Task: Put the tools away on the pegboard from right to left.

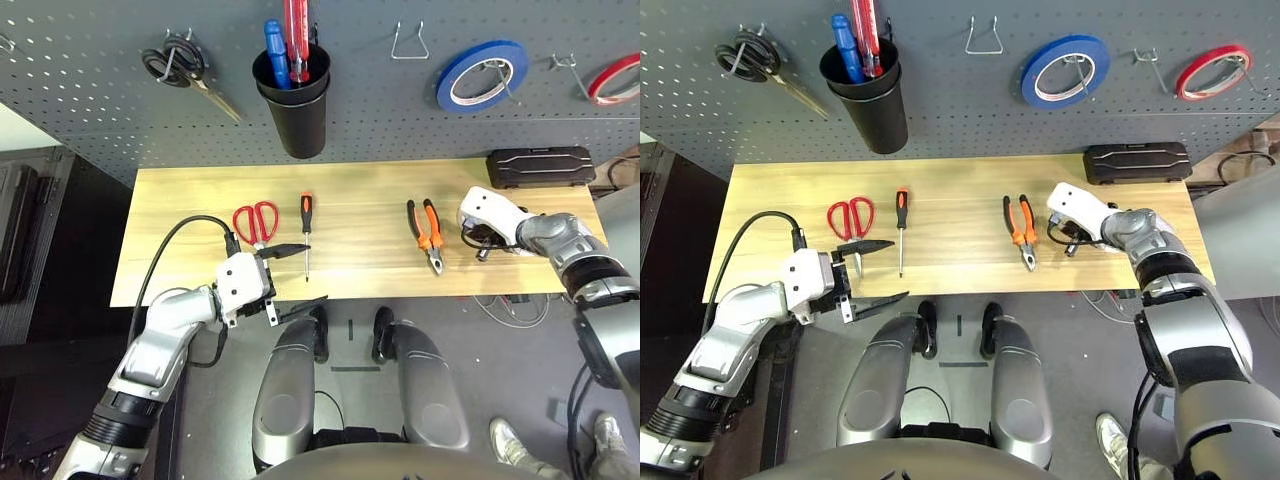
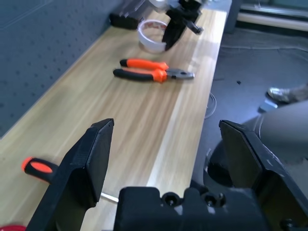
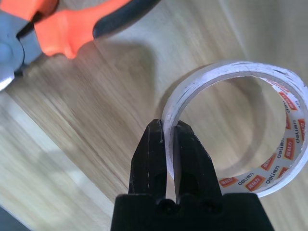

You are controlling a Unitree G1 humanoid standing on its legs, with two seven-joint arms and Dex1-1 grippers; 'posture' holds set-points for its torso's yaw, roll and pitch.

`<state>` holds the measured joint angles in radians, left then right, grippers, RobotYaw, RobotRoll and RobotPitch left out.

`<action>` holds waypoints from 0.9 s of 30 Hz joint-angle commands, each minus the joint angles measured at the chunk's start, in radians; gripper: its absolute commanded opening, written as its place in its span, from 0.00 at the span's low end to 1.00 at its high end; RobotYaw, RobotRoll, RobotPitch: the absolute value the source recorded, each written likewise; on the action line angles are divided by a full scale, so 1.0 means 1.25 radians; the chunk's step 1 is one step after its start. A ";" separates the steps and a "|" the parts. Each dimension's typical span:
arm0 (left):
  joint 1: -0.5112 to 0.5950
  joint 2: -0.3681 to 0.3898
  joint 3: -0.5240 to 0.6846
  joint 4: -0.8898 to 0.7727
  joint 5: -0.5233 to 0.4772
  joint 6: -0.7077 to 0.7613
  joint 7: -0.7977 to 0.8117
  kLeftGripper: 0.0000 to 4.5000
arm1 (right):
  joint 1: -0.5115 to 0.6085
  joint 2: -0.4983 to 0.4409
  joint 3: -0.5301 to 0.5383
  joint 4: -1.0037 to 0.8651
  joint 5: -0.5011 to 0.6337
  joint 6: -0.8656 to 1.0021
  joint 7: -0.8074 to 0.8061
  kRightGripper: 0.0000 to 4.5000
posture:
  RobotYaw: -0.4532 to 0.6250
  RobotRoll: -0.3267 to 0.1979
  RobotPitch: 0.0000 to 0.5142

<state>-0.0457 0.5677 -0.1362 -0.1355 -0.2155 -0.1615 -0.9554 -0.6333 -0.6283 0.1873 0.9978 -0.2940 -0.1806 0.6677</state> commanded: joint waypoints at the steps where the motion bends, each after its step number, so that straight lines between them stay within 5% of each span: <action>1: 0.011 -0.010 -0.003 0.009 -0.024 -0.008 -0.011 1.00 | 0.129 -0.025 -0.050 -0.159 0.028 -0.001 -0.079 0.01 | 0.55 0.62 0.53; 6: -0.012 -0.041 0.029 0.000 -0.095 0.007 -0.004 1.00 | 0.301 -0.018 -0.135 -0.328 0.041 -0.030 -0.247 0.01 | 0.54 0.62 0.47; 12: -0.044 -0.076 0.055 -0.007 -0.142 0.032 0.012 1.00 | 0.377 -0.014 -0.183 -0.324 0.035 -0.207 -0.407 0.01 | 0.52 0.62 0.41; 19: -0.059 -0.111 0.047 -0.008 -0.150 0.031 0.013 1.00 | 0.368 -0.024 -0.214 -0.257 0.054 -0.426 -0.499 0.01 | 0.51 0.62 0.35; 27: -0.080 -0.130 0.054 -0.001 -0.153 0.039 0.014 1.00 | 0.297 -0.030 -0.212 -0.226 0.045 -0.483 -0.532 0.01 | 0.51 0.62 0.33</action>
<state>-0.1496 0.4084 -0.0603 -0.1396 -0.3991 -0.1219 -0.9343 -0.2591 -0.6524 -0.0637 0.7012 -0.2385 -0.7735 0.0109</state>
